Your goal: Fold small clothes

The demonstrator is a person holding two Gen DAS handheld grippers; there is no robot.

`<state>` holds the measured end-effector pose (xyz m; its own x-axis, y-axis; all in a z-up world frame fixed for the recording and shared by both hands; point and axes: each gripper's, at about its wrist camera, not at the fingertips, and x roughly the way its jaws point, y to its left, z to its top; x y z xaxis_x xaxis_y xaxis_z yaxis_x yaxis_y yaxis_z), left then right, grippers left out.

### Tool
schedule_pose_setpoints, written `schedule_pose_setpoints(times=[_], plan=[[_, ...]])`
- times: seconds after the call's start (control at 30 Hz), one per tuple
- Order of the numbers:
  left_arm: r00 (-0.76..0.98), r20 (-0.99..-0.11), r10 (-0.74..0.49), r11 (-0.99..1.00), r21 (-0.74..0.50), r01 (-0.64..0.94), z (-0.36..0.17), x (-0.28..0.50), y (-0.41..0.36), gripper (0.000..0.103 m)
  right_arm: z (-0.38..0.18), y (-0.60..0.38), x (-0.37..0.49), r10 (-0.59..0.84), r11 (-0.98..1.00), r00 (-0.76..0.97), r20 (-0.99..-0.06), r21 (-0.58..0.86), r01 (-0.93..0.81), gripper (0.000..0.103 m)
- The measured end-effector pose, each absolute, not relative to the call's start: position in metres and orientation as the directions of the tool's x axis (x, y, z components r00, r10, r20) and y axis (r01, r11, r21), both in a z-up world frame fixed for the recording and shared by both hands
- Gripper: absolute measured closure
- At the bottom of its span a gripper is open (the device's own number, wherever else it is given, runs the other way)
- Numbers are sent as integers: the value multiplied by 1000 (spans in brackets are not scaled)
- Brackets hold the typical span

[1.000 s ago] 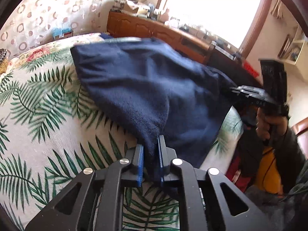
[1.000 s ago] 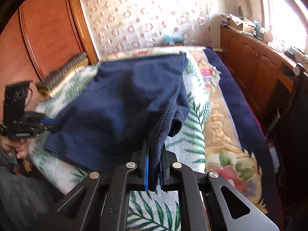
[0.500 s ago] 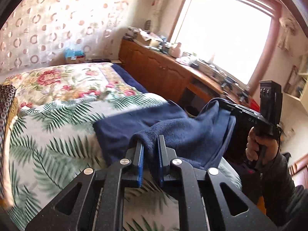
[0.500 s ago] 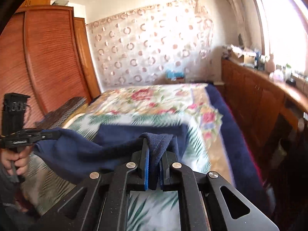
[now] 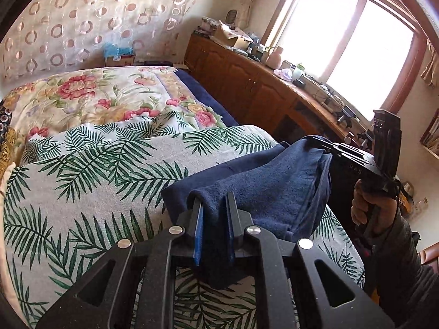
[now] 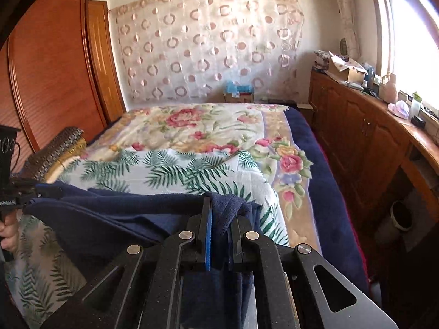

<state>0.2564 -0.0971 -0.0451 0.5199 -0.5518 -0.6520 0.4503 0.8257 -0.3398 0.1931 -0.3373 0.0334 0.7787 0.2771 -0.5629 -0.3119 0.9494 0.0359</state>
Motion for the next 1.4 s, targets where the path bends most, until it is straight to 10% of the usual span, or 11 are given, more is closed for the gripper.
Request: schedule_pose_setpoints(times=[0.17, 0.27, 0.7, 1.17, 1.23, 1.4], plan=[[553, -610, -567, 819, -345, 460, -30, 251, -84, 52, 45, -339, 195, 278, 952, 774, -569, 55, -301, 94], [570, -596, -565, 821, -344, 455, -25, 250, -74, 33, 55, -346, 195, 234, 967, 799, -553, 48, -250, 75], [502, -687, -526, 836, -308, 455, -71, 242, -79, 32, 48, -351, 148, 259, 945, 765, -590, -9, -327, 62], [633, -582, -509, 859, -299, 416, -27, 244, -58, 32, 42, -347, 219, 391, 899, 633, -668, 130, -418, 62], [652, -566, -504, 863, -300, 407, -22, 242, -50, 32, 41, -351, 224, 424, 884, 619, -661, 153, -442, 91], [653, -559, -511, 859, -303, 413, -24, 241, -48, 32, 47, -375, 217, 312, 946, 755, -577, 118, -301, 100]])
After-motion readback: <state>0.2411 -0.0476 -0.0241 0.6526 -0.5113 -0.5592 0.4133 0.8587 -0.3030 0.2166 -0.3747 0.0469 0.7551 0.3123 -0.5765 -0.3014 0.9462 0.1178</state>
